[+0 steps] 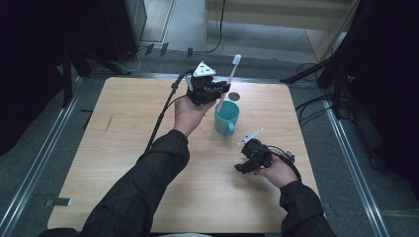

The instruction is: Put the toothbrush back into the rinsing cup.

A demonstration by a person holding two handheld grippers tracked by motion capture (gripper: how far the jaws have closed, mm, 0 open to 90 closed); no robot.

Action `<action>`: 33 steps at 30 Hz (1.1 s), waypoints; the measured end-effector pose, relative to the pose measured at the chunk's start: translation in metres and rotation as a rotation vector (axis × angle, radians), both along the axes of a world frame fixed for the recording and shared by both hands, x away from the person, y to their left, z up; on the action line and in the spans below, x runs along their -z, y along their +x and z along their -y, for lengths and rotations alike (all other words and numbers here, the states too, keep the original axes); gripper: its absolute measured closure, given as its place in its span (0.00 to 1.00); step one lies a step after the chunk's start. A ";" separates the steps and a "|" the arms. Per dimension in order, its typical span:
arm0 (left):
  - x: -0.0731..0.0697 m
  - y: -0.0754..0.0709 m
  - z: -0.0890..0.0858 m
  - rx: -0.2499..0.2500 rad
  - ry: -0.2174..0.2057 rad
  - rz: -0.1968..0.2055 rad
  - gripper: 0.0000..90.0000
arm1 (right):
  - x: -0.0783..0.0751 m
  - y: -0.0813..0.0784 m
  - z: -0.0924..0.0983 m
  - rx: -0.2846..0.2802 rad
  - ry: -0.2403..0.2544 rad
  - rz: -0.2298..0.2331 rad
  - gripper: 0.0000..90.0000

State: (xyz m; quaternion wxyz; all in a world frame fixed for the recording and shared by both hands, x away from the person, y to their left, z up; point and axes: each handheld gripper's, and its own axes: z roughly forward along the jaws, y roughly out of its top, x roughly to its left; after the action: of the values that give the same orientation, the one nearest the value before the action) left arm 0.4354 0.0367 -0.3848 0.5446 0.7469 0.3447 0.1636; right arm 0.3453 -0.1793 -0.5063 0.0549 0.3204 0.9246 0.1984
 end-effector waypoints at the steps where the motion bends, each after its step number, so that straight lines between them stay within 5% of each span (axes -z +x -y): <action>1: 0.001 0.001 0.002 0.000 0.003 0.000 0.88 | 0.000 0.000 0.000 0.000 0.000 0.000 0.40; 33: 0.037 0.016 0.024 0.009 0.073 -0.053 0.87 | 0.002 0.001 -0.002 -0.025 -0.006 -0.004 0.40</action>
State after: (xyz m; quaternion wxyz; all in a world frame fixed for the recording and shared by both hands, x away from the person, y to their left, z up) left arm 0.4516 0.0131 -0.4215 0.5084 0.7719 0.3495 0.1535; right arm 0.3459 -0.1775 -0.5079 0.0515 0.3090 0.9293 0.1955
